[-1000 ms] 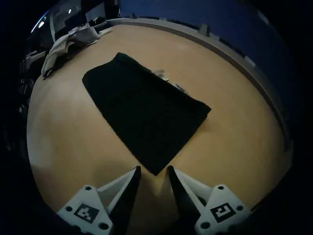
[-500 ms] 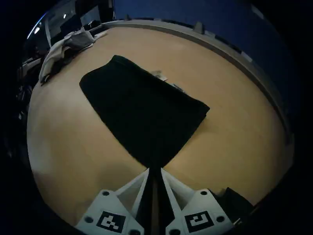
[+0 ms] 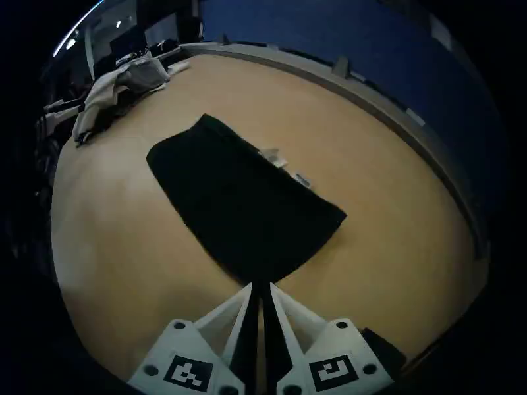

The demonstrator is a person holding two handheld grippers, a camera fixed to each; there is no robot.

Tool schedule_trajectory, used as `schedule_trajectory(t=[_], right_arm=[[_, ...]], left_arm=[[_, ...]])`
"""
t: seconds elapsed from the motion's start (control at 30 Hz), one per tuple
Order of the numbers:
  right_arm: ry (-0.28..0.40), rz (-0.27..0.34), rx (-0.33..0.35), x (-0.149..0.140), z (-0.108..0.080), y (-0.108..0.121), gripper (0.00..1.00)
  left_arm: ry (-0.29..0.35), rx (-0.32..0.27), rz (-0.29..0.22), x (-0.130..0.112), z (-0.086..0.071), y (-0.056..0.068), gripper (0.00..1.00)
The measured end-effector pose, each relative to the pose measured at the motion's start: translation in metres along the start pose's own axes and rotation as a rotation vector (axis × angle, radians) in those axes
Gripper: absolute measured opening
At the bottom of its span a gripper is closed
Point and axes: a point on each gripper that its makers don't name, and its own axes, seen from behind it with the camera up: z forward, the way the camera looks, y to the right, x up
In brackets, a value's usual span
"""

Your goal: Fold towel

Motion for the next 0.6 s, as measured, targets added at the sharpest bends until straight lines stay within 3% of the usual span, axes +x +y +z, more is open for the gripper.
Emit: schedule_trajectory(t=[0.3,0.6], right_arm=[[0.073,-0.057,0.007,0.055,-0.022,-0.006,0.04],[0.073,-0.081,0.004,0.068,-0.022,-0.006,0.04]], left_arm=[[0.007,-0.005,0.001,0.005,-0.001,-0.001,0.97],[0.007,-0.004,-0.008,0.004,-0.003,-0.006,0.97]])
